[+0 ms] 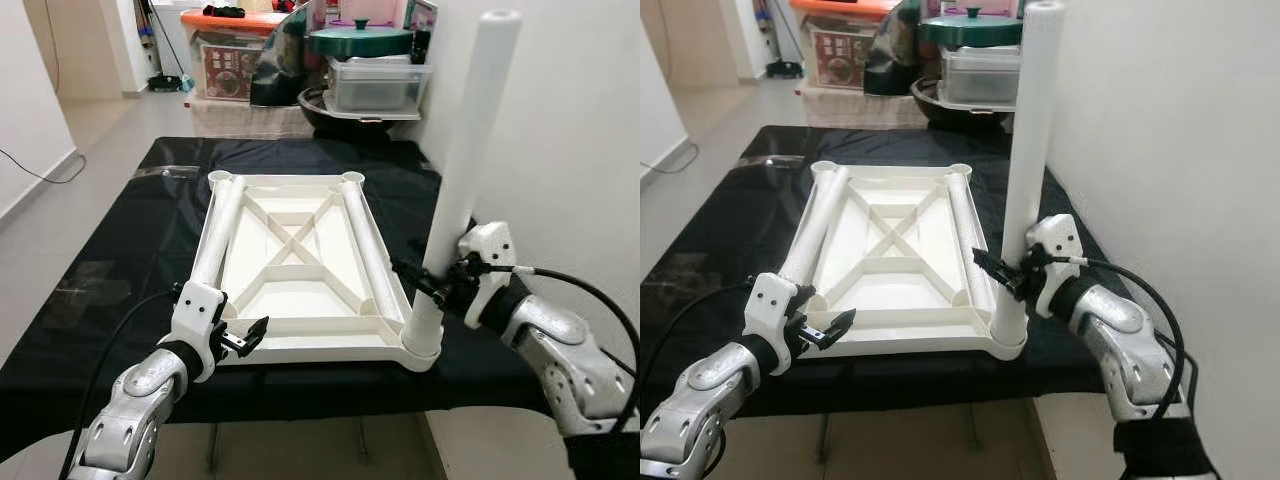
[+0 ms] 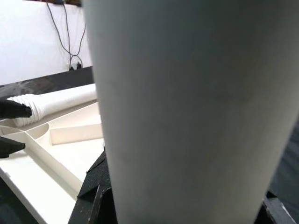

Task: Building children table

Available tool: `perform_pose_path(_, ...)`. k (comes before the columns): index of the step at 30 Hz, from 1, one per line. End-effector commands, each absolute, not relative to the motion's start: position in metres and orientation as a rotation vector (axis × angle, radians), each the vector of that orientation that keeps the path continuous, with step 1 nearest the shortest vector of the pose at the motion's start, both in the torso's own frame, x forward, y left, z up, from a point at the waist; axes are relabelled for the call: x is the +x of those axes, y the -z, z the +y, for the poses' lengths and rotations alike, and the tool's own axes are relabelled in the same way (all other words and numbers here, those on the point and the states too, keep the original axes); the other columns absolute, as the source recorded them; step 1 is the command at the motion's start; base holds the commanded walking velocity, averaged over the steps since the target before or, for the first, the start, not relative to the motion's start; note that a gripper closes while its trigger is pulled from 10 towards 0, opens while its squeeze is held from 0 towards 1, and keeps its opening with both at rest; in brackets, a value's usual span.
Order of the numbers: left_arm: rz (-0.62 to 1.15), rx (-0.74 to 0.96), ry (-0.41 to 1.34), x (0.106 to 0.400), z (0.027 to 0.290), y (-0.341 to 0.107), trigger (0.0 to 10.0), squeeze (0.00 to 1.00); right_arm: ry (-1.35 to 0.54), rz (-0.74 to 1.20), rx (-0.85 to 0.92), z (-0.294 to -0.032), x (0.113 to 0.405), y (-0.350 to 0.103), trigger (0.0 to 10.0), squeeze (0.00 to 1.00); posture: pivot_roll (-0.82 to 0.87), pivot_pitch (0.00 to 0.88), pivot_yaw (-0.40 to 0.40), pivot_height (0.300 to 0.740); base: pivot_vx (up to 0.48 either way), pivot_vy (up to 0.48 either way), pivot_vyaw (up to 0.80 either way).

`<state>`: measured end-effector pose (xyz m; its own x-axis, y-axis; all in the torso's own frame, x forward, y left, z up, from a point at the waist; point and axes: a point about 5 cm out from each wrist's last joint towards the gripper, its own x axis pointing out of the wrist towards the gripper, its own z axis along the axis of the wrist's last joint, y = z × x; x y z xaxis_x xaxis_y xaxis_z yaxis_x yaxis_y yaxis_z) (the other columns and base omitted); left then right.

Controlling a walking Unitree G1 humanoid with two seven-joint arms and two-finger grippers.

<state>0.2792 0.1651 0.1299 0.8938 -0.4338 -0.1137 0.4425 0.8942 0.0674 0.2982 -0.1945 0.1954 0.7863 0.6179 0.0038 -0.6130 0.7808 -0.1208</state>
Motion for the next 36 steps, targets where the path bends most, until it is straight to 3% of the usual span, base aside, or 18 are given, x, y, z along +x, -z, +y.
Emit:
perform_pose_path(1, 0.096, 0.096, 0.460, 0.280, 0.164, -0.128, 10.0, 0.00, -0.673, 0.046, -0.069, -0.192, 0.293, -0.174, 0.0, 0.00, 0.01, 0.000, -0.073, 0.740, 0.000, 0.000, 0.00)
perform_pose_path(16, 0.097, 0.098, 0.462, 0.283, 0.164, -0.128, 10.0, 0.00, -0.654, 0.084, -0.066, -0.191, 0.290, -0.159, 0.0, 0.00, 0.02, 0.000, -0.078, 0.740, 0.000, 0.000, 0.00)
perform_pose_path(28, 0.105, 0.086, 0.451, 0.281, 0.165, -0.125, 10.0, 0.00, -0.703, 0.121, 0.014, -0.174, 0.285, -0.149, 0.0, 0.00, 0.02, 0.000, -0.082, 0.740, 0.000, 0.000, 0.00)
perform_pose_path(36, 0.108, 0.082, 0.445, 0.283, 0.166, -0.124, 10.0, 0.00, -0.644, 0.179, 0.186, -0.164, 0.281, -0.137, 0.0, 0.00, 0.02, 0.000, -0.080, 0.740, 0.000, 0.000, 0.00)
